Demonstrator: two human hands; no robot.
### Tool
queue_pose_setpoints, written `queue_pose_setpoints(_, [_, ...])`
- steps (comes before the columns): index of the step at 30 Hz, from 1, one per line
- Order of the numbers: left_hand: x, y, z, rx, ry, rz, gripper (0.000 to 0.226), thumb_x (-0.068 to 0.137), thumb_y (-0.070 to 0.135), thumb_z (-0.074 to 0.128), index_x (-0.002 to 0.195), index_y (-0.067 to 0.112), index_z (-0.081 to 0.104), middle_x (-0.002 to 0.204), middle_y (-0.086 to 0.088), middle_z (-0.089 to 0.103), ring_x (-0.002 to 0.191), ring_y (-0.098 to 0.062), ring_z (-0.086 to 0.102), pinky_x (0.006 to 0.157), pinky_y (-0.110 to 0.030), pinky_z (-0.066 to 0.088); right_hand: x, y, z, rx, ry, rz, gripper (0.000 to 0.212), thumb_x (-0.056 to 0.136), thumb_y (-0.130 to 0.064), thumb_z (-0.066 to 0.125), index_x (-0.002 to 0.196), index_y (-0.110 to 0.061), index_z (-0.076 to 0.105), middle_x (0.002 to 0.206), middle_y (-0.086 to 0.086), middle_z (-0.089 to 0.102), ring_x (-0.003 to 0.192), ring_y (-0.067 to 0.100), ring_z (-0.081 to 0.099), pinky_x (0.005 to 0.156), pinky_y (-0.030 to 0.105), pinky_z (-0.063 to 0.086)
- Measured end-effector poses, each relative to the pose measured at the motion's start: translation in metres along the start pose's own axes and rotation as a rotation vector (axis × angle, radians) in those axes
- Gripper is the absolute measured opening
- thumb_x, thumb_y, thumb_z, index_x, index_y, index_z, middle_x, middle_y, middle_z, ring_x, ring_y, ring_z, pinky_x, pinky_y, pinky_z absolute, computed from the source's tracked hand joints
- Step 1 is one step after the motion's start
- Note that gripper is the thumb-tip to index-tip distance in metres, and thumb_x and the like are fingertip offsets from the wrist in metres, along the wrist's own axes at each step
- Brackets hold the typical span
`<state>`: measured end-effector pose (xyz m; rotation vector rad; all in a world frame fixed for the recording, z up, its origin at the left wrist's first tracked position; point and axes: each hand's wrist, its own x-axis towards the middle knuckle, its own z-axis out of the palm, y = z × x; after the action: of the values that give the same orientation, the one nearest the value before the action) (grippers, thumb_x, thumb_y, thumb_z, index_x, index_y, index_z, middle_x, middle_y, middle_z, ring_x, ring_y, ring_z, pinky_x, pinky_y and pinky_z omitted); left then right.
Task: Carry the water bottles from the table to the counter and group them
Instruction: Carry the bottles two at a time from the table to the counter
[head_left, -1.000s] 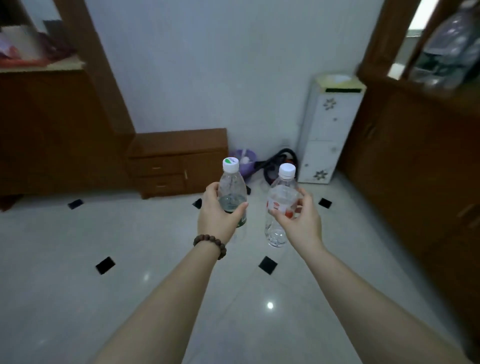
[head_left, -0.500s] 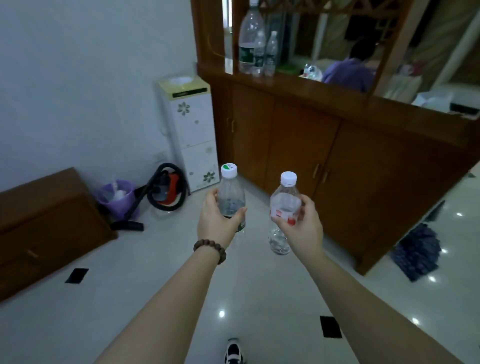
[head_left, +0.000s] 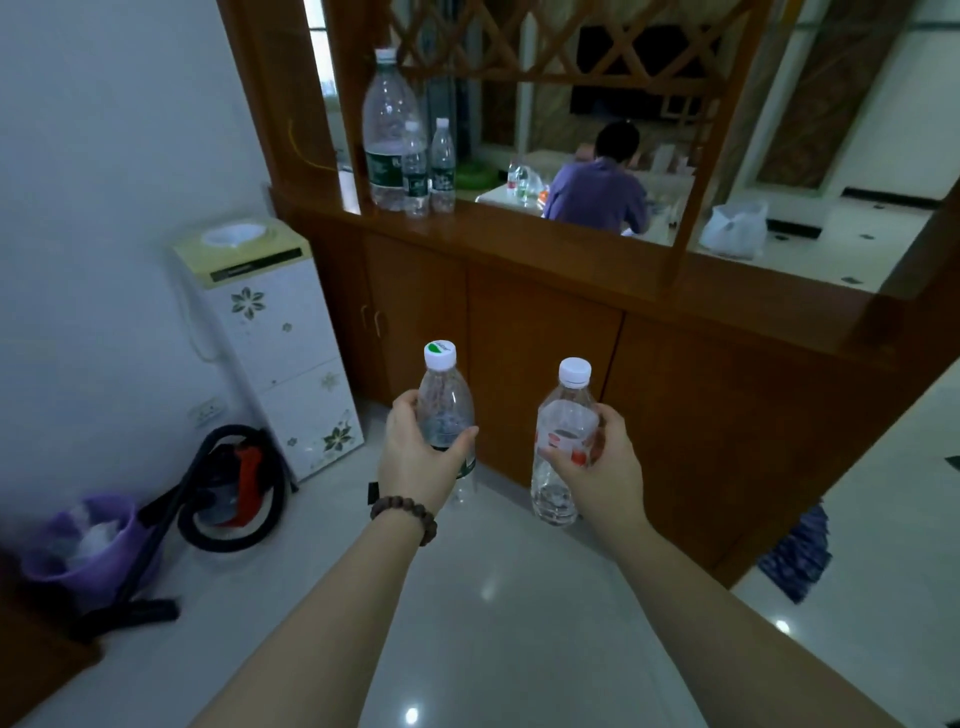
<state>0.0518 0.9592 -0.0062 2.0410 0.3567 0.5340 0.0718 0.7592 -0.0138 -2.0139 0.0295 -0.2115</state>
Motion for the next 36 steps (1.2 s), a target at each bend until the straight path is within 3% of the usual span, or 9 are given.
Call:
queue_pose_setpoints(7, [0.099,0.002,0.045,-0.022,-0.012,0.027,0.074,0.07,0.043,0.079,0.129,0.026,0.037,0.124,0.003,0.051,0.111,-0.014,0.054,0.088,-0.035,0.053,0.103,-0.008,0.016,0.035,-0.023,-0.051,0.076,0.072,-0.032,0.081,0.135,-0.025,0.04,0.125,-0.005,0.057,0.109,0.01,0.056,0.085,0.021,0.045])
queue_pose_setpoints(14, [0.222,0.021,0.105,-0.043,0.077,0.037,0.073,0.07,0.045,0.078,0.128,0.027,0.038,0.123,0.006,0.052,0.104,-0.008,0.053,0.082,-0.031,0.053,0.249,-0.022,0.036,0.084,-0.096,-0.173,0.069,0.073,-0.036,0.079,0.129,-0.034,0.039,0.121,-0.012,0.054,0.108,0.006,0.054,0.082,0.016,0.044])
queue_pose_setpoints(18, [0.296,0.043,0.134,-0.065,0.138,0.044,0.074,0.069,0.045,0.078,0.129,0.028,0.038,0.125,0.005,0.052,0.107,-0.01,0.055,0.084,-0.03,0.051,0.339,-0.043,0.04,0.108,-0.125,-0.218,0.075,0.075,-0.034,0.079,0.137,-0.027,0.038,0.122,-0.011,0.054,0.111,0.005,0.052,0.084,0.013,0.042])
queue_pose_setpoints(23, [0.364,0.059,0.152,-0.03,0.224,0.066,0.073,0.07,0.046,0.077,0.13,0.027,0.038,0.125,0.004,0.052,0.108,-0.01,0.053,0.086,-0.032,0.051,0.431,-0.062,0.05,0.103,-0.155,-0.263,0.079,0.074,-0.037,0.079,0.139,-0.029,0.036,0.135,-0.002,0.053,0.12,0.014,0.053,0.094,0.027,0.046])
queue_pose_setpoints(29, [0.433,0.06,0.159,-0.017,0.298,0.08,0.075,0.071,0.044,0.077,0.132,0.022,0.038,0.125,0.003,0.051,0.11,-0.009,0.051,0.085,-0.025,0.045,0.506,-0.078,0.076,0.14,-0.154,-0.295,0.075,0.073,-0.034,0.08,0.136,-0.027,0.04,0.133,-0.002,0.055,0.12,0.014,0.053,0.091,0.026,0.044])
queue_pose_setpoints(36, [0.519,0.046,0.173,0.01,0.316,0.123,0.074,0.071,0.045,0.077,0.131,0.021,0.041,0.123,0.002,0.054,0.111,-0.013,0.054,0.088,-0.032,0.052,0.578,-0.093,0.129,0.145,-0.154,-0.324,0.076,0.074,-0.033,0.08,0.137,-0.026,0.04,0.126,-0.001,0.06,0.109,0.013,0.059,0.078,0.014,0.044])
